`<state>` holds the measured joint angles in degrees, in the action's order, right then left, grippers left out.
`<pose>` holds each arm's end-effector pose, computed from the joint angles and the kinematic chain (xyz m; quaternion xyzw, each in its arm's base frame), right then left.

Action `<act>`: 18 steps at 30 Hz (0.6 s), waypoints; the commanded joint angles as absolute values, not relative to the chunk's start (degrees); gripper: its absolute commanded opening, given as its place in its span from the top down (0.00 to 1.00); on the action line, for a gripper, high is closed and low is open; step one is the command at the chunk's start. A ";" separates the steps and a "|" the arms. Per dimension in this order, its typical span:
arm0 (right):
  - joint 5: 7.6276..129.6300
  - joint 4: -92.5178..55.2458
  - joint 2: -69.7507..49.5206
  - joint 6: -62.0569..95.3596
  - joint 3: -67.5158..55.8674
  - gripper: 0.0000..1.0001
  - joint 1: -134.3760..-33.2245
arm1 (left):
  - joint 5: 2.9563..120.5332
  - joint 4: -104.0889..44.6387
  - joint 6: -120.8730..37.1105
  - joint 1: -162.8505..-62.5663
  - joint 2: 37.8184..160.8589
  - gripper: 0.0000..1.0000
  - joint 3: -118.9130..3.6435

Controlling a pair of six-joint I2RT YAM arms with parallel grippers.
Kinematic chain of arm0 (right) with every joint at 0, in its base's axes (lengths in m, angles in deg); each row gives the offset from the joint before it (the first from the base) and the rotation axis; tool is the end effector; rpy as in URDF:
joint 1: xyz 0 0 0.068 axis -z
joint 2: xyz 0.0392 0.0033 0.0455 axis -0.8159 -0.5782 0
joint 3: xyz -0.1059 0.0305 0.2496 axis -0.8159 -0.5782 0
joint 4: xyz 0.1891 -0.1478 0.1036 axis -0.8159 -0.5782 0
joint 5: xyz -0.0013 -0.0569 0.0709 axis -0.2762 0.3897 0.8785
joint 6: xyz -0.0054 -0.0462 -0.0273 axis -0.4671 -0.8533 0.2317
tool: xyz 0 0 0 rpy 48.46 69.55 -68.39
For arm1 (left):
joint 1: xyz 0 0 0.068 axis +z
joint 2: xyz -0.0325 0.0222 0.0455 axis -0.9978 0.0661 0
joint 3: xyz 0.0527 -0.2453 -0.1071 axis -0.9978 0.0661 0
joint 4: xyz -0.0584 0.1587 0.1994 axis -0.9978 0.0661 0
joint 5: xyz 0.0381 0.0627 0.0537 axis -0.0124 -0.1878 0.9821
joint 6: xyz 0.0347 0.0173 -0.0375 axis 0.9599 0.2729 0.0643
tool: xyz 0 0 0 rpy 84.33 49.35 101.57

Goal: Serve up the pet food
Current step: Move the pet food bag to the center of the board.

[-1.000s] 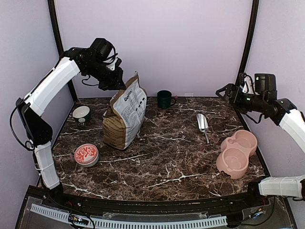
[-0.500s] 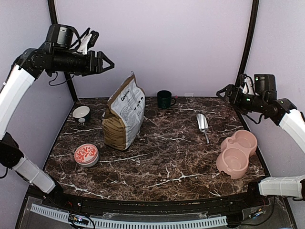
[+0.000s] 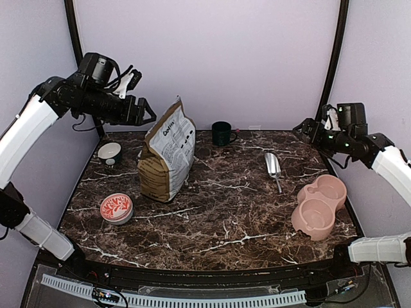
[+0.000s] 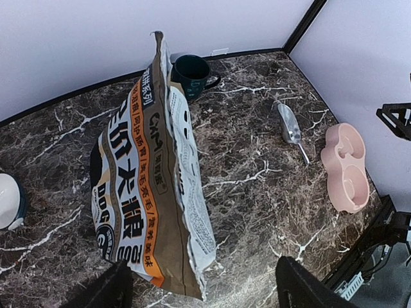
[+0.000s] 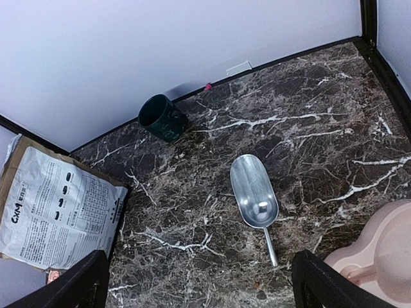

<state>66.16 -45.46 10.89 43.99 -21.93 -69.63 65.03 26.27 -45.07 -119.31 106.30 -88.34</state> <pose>0.2218 0.0626 0.3486 0.1198 0.8480 0.2491 0.4521 0.2369 -0.1582 0.4569 0.1604 0.8651 -0.2271 0.4175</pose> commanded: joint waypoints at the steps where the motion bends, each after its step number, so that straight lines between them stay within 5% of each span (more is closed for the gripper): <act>1: 67.76 -44.22 9.89 43.83 -22.37 0.00 -70.03 | 65.61 26.85 -45.70 -120.54 104.62 0.21 -86.41; 14: 69.10 -44.31 10.36 43.16 -23.07 0.00 -70.04 | 74.75 21.09 -45.03 -121.11 113.39 0.33 -85.08; 18: 69.03 -44.41 10.57 43.06 -23.35 0.00 -70.05 | 75.45 20.56 -45.00 -122.75 116.34 0.48 -85.69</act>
<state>68.74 -45.35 9.76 43.90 -22.59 -69.63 73.89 22.42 -45.50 -121.21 115.13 -85.71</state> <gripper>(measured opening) 0.996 0.586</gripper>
